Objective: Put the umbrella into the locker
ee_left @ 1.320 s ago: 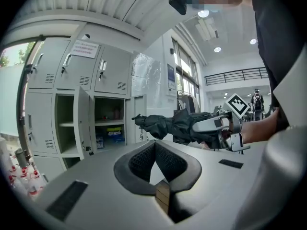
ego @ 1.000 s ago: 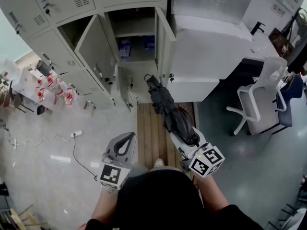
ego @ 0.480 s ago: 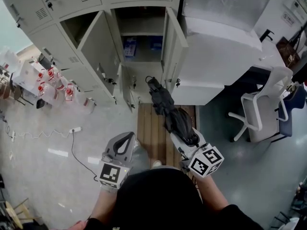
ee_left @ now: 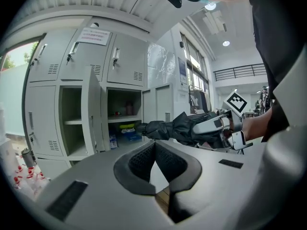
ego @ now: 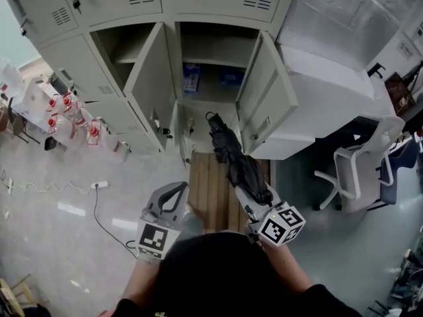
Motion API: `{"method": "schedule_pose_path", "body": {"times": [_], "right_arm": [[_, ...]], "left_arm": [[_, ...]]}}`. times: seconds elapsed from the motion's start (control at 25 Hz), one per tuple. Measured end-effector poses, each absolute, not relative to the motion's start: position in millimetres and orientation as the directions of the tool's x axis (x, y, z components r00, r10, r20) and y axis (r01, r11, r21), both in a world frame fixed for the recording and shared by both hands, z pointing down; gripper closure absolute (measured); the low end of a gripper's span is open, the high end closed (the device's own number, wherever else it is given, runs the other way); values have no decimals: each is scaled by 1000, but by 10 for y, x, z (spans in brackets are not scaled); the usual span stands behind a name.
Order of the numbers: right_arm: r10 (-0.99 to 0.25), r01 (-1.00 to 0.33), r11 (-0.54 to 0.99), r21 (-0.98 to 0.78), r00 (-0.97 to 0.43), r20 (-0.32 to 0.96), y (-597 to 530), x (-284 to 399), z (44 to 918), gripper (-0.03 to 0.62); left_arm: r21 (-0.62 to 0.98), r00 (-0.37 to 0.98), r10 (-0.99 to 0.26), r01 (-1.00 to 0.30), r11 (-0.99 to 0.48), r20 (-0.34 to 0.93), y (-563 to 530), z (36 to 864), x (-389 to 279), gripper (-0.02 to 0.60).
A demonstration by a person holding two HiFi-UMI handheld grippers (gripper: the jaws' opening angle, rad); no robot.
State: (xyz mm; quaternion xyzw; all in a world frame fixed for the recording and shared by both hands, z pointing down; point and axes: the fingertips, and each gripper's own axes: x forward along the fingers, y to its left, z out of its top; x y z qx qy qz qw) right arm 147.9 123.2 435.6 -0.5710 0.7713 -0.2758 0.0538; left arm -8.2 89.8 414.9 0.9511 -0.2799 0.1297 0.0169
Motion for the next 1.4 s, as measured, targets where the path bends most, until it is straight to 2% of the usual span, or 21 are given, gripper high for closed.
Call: {"method": "schedule_pose_path", "body": {"times": [0.4, 0.52, 0.84, 1.2, 1.4], "right_arm": [[-916, -866, 147, -478, -301, 264, 298, 1180, 4465, 361], [-920, -868, 123, -480, -281, 272, 122, 1155, 4507, 361], [-923, -914, 71, -399, -212, 322, -284, 1198, 4671, 361], [-906, -932, 73, -355, -211, 367, -779, 1293, 4883, 361], [-905, -956, 54, -289, -169, 390, -1081, 1350, 5015, 361]], "left_arm": [[-51, 813, -528, -533, -845, 246, -21, 4210, -585, 569], [-9, 805, -536, -552, -834, 254, -183, 4218, -665, 570], [10, 803, -536, -558, -830, 261, -437, 4230, -672, 569], [-31, 771, -573, -589, -807, 277, -658, 4185, -592, 569], [41, 746, -602, -637, -770, 286, -689, 4083, -566, 569]]}}
